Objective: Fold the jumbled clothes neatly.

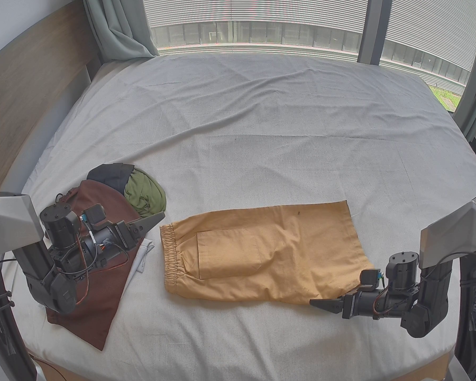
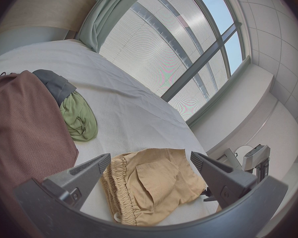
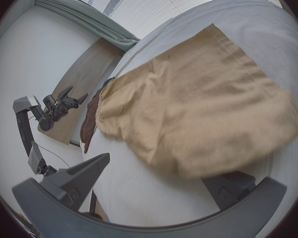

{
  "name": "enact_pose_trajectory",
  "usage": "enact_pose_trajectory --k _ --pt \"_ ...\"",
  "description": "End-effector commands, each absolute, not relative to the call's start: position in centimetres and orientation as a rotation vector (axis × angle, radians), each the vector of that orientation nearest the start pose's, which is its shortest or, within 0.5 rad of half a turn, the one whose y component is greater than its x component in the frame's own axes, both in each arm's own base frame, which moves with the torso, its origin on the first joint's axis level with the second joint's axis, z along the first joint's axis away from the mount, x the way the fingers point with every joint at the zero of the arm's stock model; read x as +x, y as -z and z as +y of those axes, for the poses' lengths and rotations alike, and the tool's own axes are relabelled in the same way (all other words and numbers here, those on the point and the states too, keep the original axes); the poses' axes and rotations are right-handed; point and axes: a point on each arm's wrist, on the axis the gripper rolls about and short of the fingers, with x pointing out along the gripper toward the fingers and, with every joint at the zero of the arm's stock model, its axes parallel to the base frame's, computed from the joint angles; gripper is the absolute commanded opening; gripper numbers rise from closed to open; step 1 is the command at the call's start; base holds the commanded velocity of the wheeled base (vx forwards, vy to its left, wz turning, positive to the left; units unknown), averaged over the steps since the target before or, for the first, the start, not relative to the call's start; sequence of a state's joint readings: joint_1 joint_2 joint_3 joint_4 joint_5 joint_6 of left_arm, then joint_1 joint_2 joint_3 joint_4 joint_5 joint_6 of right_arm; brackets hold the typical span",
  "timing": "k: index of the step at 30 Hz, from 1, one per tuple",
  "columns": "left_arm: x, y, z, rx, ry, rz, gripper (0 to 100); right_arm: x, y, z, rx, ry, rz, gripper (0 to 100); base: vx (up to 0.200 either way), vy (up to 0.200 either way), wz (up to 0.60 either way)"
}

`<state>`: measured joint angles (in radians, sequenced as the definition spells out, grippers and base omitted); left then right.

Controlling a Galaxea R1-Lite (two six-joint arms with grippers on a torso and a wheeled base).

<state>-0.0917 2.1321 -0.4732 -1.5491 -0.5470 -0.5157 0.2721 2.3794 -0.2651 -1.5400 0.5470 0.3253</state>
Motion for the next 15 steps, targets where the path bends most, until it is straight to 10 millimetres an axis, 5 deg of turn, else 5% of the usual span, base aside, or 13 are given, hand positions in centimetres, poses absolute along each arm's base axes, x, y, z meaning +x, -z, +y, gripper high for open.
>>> enact_pose_trajectory --k 1,7,15 --pt "31.5 -6.3 -4.1 -0.503 0.604 0.267 100 23.9 3.8 8.8 0.362 -0.715 0.791 100 0.0 0.0 0.0" --pt "31.5 -6.4 -4.0 -0.497 0.604 0.26 100 22.3 3.5 9.7 0.341 -0.758 0.83 100 0.0 0.0 0.0" --pt "31.3 -6.2 -4.0 -0.479 0.622 0.268 100 21.8 -0.4 10.6 0.336 -0.846 0.7 100 0.0 0.0 0.0"
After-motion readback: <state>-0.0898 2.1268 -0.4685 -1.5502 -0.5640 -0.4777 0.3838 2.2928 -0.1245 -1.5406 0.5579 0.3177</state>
